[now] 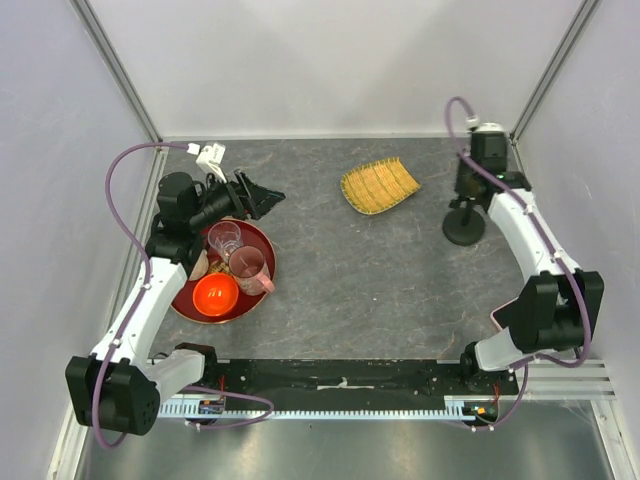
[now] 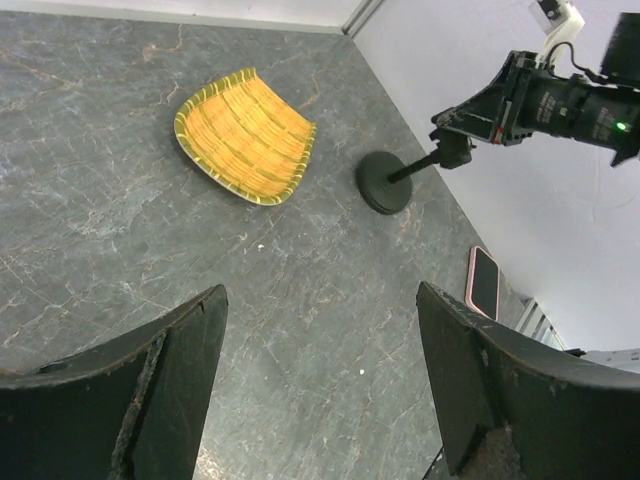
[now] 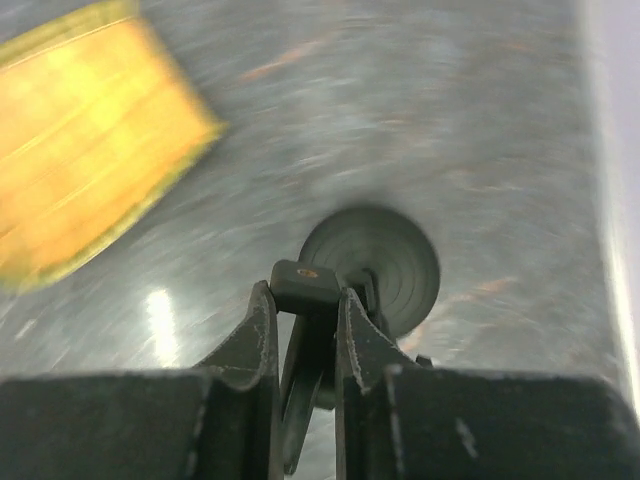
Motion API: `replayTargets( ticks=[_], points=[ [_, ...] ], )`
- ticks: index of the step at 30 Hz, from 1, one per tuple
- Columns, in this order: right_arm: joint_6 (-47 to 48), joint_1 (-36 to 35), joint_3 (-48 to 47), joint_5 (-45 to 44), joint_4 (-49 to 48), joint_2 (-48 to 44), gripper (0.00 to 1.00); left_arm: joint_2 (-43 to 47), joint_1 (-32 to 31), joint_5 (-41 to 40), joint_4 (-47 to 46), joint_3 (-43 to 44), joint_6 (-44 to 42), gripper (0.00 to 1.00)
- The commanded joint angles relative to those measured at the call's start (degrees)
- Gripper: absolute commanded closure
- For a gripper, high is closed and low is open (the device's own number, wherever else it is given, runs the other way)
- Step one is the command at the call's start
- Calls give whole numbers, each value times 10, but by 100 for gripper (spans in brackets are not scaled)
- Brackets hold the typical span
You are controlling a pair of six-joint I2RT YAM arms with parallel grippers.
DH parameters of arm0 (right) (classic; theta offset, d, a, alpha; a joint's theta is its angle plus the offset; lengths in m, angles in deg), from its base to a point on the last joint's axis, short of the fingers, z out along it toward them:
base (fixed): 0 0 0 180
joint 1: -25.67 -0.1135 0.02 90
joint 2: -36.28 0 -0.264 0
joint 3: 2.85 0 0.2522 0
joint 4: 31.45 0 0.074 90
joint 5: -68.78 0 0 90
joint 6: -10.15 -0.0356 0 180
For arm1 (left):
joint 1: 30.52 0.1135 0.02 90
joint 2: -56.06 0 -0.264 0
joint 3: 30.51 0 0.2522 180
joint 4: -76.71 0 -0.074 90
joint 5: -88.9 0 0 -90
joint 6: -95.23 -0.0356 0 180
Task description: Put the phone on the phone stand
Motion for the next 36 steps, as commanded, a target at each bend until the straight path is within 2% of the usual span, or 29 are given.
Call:
replayTargets(
  ticks=[1, 2, 3, 10, 15, 20, 25, 32, 36],
  points=[
    [98, -135, 2, 161, -64, -79, 100, -12, -2, 30, -18, 3, 19, 18],
    [120, -151, -7, 236, -51, -67, 100, -14, -2, 32, -20, 3, 21, 18],
    [151, -182, -32, 262, -12, -59, 100, -14, -1, 35, -21, 3, 23, 18],
    [311, -328, -115, 356, 152, 47, 100, -12, -4, 25, -17, 2, 8, 18],
    [379, -389, -140, 336, 218, 92, 100, -15, -17, 2, 2, 6, -13, 18],
    [430, -402, -155, 325, 274, 96, 100, -26, -20, 24, -7, 8, 2, 18],
    [422, -439, -171, 306, 295, 66, 100, -32, -20, 35, -10, 8, 6, 18],
    [391, -473, -223, 227, 348, 85, 100, -39, -20, 37, -7, 9, 8, 18],
    [394, -484, -222, 225, 348, 81, 100, -37, -20, 46, -14, 9, 14, 18]
  ],
)
